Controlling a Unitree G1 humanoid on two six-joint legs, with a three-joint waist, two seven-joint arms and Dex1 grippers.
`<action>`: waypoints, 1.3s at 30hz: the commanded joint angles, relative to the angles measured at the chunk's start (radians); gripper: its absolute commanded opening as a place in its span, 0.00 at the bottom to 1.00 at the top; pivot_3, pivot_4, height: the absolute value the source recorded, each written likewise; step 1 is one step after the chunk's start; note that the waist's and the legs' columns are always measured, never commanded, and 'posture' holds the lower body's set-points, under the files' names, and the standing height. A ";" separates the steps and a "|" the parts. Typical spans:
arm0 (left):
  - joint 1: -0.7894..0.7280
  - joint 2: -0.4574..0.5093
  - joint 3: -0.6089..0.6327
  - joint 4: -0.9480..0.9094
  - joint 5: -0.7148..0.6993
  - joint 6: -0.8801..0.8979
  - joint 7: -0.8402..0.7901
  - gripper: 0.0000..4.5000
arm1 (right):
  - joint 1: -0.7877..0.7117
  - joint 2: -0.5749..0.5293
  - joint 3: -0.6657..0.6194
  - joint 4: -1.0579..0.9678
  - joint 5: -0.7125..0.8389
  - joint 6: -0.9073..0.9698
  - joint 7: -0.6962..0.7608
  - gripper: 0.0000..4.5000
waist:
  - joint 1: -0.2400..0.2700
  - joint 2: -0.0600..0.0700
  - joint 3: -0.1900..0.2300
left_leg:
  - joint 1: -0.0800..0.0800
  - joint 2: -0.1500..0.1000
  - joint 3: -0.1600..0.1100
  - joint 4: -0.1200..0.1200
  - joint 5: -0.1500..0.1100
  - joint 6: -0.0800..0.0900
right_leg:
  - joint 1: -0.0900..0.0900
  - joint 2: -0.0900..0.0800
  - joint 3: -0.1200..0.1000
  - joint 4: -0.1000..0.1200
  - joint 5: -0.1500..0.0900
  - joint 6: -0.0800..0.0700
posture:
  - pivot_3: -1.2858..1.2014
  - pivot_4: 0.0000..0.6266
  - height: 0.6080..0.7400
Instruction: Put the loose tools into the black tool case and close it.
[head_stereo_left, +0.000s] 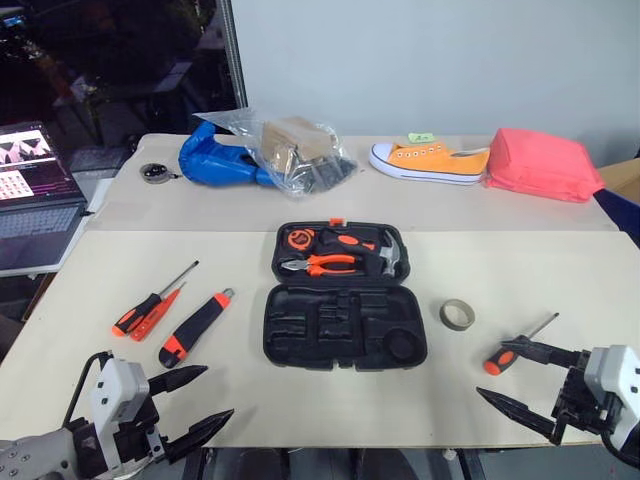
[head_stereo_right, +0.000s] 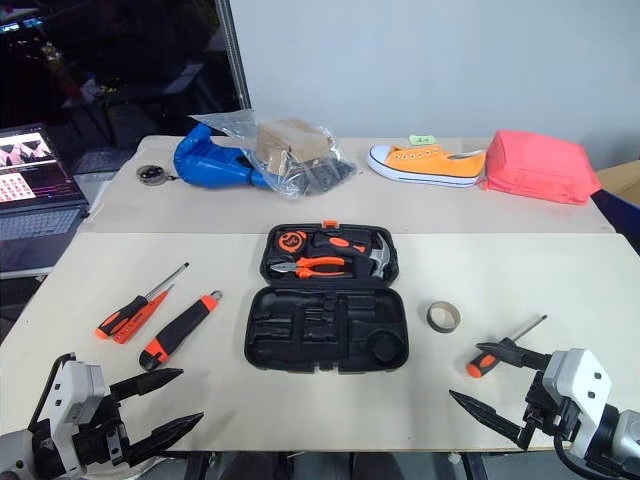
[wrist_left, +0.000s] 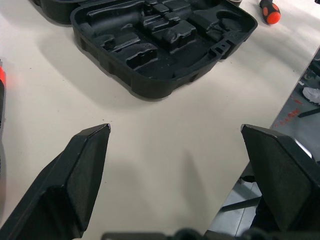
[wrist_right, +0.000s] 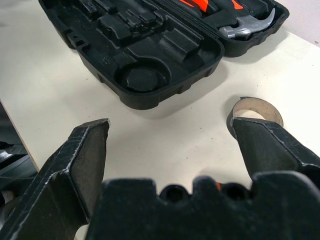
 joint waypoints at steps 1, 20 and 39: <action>-0.041 -0.026 0.018 0.022 -0.020 -0.023 0.048 1.00 | -0.068 0.004 0.009 -0.039 0.030 -0.011 -0.037 1.00 | 0.003 0.000 0.000 | 0.000 0.000 0.000 0.000 0.000 0.000 | 0.000 0.000 0.000 0.000 0.000 0.000 | 0.52 0.24 1.00; -0.772 0.463 -0.131 0.730 0.041 0.311 0.153 0.94 | -0.508 -0.091 0.300 -0.252 0.236 0.207 -0.131 1.00 | 0.010 0.000 0.004 | 0.003 0.002 0.001 0.001 0.000 0.000 | 0.004 0.001 -0.011 0.004 0.004 0.000 | 0.52 0.24 1.00; -0.949 0.512 -0.372 0.898 0.231 0.312 -0.036 0.47 | -0.409 -0.075 0.269 -0.305 0.226 0.178 -0.143 1.00 | 0.009 -0.001 0.003 | -0.010 0.004 0.000 0.014 -0.001 -0.002 | -0.009 0.004 -0.013 0.019 0.002 0.000 | 0.52 0.24 1.00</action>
